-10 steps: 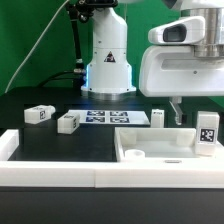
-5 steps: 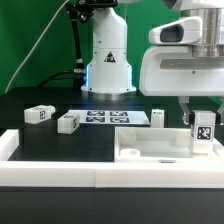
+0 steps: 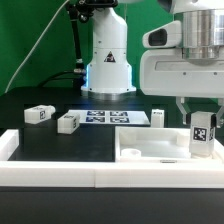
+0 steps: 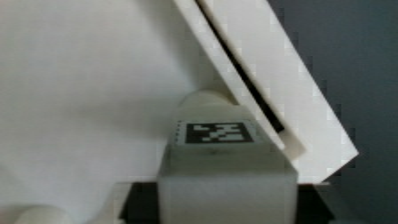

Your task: Assemble one leg

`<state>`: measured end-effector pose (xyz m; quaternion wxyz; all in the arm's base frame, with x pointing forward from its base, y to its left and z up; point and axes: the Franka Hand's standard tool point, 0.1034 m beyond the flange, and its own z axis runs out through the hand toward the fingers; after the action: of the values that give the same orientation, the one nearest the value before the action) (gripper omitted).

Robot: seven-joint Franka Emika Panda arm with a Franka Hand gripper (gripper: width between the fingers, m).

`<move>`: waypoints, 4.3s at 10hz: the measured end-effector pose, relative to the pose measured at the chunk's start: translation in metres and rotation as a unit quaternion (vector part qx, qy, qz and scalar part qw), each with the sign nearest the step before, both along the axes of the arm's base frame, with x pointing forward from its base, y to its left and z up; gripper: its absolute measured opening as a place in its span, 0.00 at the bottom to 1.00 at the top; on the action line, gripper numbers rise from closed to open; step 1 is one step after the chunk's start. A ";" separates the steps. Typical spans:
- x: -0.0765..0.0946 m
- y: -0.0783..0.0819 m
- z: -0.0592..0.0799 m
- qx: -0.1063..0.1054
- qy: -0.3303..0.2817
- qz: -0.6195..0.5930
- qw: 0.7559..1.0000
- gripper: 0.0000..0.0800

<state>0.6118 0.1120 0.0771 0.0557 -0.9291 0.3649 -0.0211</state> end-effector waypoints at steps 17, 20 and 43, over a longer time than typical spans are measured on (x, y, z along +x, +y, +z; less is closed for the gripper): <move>0.000 0.003 -0.002 0.078 0.055 -0.583 0.807 0.38; 0.001 -0.001 -0.002 0.075 0.055 -0.534 0.840 0.76; -0.001 0.007 0.001 -0.009 0.017 0.087 0.996 0.36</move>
Offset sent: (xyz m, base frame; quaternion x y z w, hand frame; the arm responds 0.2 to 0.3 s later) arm -0.0006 -0.0011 -0.0024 -0.0005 -0.0020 0.2037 0.9790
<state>0.6109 0.1192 0.0778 0.0427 -0.9580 0.2837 -0.0037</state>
